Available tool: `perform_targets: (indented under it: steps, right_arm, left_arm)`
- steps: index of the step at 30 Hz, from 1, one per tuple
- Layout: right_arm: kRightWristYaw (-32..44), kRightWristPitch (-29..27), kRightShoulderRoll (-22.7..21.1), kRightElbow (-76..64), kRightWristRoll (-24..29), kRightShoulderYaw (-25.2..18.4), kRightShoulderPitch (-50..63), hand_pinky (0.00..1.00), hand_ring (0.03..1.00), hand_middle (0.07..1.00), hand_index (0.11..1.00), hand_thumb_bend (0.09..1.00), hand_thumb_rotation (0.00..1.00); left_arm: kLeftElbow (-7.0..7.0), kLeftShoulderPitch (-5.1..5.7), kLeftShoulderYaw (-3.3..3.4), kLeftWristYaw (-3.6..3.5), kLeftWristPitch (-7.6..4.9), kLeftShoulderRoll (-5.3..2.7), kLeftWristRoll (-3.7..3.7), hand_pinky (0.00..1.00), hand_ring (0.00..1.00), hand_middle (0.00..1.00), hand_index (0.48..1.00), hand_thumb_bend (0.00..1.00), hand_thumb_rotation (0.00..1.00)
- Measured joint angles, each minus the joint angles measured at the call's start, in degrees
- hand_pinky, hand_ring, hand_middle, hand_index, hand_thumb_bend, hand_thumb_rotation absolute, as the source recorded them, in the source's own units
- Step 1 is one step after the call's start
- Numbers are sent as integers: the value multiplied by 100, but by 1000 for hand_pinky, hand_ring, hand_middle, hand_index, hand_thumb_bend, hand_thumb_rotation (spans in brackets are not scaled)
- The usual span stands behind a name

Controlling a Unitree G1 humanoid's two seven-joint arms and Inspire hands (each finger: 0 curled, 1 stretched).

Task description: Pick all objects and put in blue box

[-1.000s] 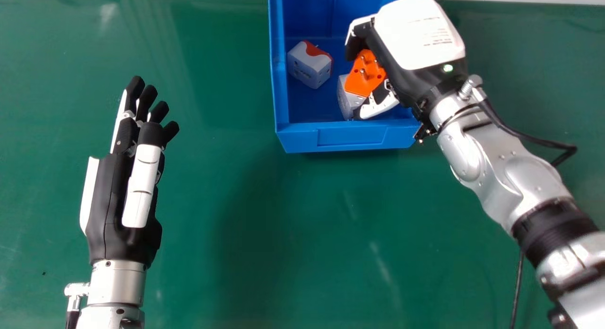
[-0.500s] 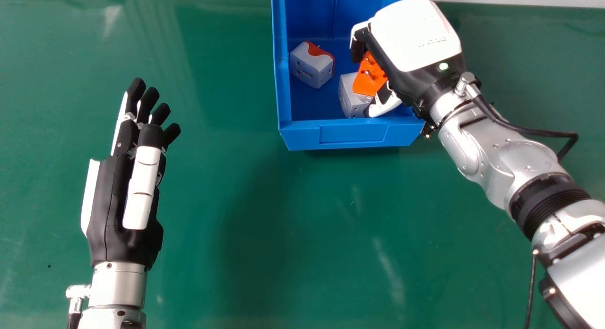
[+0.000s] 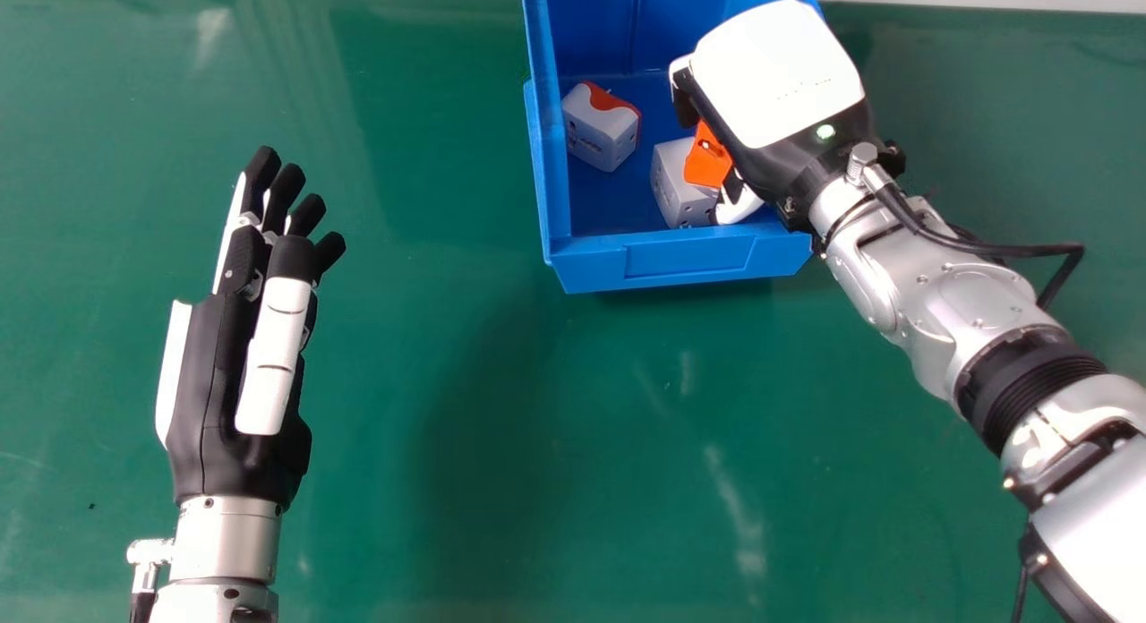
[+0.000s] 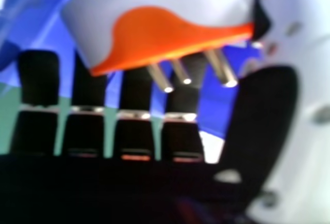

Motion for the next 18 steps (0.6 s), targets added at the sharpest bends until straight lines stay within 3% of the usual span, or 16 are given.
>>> perform_targets:
  steps: [2, 3, 5, 6, 7, 8, 9, 10, 18]
  right_arm:
    - [54, 77, -25, -129, 1, 0, 17, 394, 505, 580, 592, 607, 73]
    - [72, 116, -46, -215, 4, -5, 34, 504, 604, 664, 673, 686, 155]
    - [110, 154, -106, -439, 12, -26, 84, 504, 604, 664, 673, 686, 155]
    - [128, 201, -133, -571, 13, -45, 122, 603, 683, 731, 739, 749, 222]
    - [157, 261, -152, -688, 15, -60, 149, 603, 683, 731, 739, 749, 222]
    - [174, 294, -173, -806, 16, -91, 177, 683, 747, 785, 791, 800, 284]
    - [202, 337, -199, -945, 19, -130, 209, 683, 747, 785, 791, 800, 284]
    - [213, 366, -221, -1051, 24, -160, 232, 746, 798, 828, 833, 840, 336]
    - [323, 382, -343, -1634, 70, -229, 503, 896, 917, 930, 932, 936, 471]
  left_arm:
    - [3, -1, -2, 0, 0, 1, 5, 916, 953, 974, 963, 719, 774]
    - [4, -2, -3, 0, 0, 1, 4, 918, 954, 974, 964, 718, 775]
    - [6, -2, -2, -2, 0, 1, -2, 918, 954, 974, 964, 718, 775]
    - [6, -2, -3, -7, 1, 1, -7, 919, 955, 975, 965, 719, 774]
    - [6, -4, -3, -10, 2, 1, -15, 919, 955, 975, 965, 719, 774]
    - [6, -5, -3, -14, 2, 0, -25, 921, 956, 976, 966, 719, 772]
    - [6, -6, -3, -17, 3, 0, -28, 921, 956, 976, 966, 719, 772]
    - [6, -6, -3, -18, 3, 1, -28, 922, 957, 976, 966, 721, 769]
    - [13, -11, -3, -25, 1, 4, -19, 924, 958, 978, 968, 725, 772]
